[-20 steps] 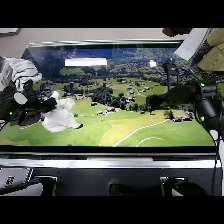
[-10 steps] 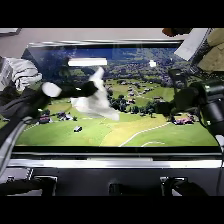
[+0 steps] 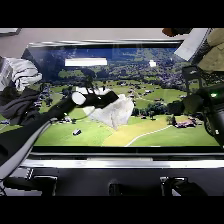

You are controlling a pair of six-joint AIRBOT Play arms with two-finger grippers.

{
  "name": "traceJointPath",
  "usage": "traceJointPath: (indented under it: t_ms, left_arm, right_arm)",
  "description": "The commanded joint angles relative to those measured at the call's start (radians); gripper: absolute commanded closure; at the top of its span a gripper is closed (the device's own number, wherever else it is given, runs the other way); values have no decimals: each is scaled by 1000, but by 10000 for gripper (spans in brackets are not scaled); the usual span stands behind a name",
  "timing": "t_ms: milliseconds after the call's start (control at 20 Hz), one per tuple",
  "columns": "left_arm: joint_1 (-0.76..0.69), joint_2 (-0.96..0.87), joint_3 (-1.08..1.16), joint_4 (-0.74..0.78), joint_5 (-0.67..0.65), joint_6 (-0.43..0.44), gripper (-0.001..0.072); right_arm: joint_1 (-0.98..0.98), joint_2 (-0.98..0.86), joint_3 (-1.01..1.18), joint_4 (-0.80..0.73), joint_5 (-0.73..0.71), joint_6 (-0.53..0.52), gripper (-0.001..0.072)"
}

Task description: Fold the clothes and pants, and hang the long-sleeved shirts on hangers.

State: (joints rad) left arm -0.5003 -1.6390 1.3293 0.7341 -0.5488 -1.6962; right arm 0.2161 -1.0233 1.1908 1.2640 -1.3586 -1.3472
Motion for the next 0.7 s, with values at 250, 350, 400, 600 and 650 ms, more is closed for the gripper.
traceJointPath:
  t_ms: [250,350,400,600,650]
  left_arm:
    - [470,171,27,-16,-382,200,155]
    - [560,177,27,-16,-429,205,155]
    - [594,177,25,-16,-438,206,156]
    - [668,173,24,-16,-438,206,155]
    - [674,172,24,-15,-438,206,156]
  right_arm:
    - [-444,-194,-29,1040,80,-200,281]
    - [-432,-264,-87,1210,39,-312,110]
    - [-383,-288,-123,1212,51,-344,97]
    - [-118,-370,-199,1214,245,-383,98]
    - [-65,-396,-199,1216,297,-369,98]
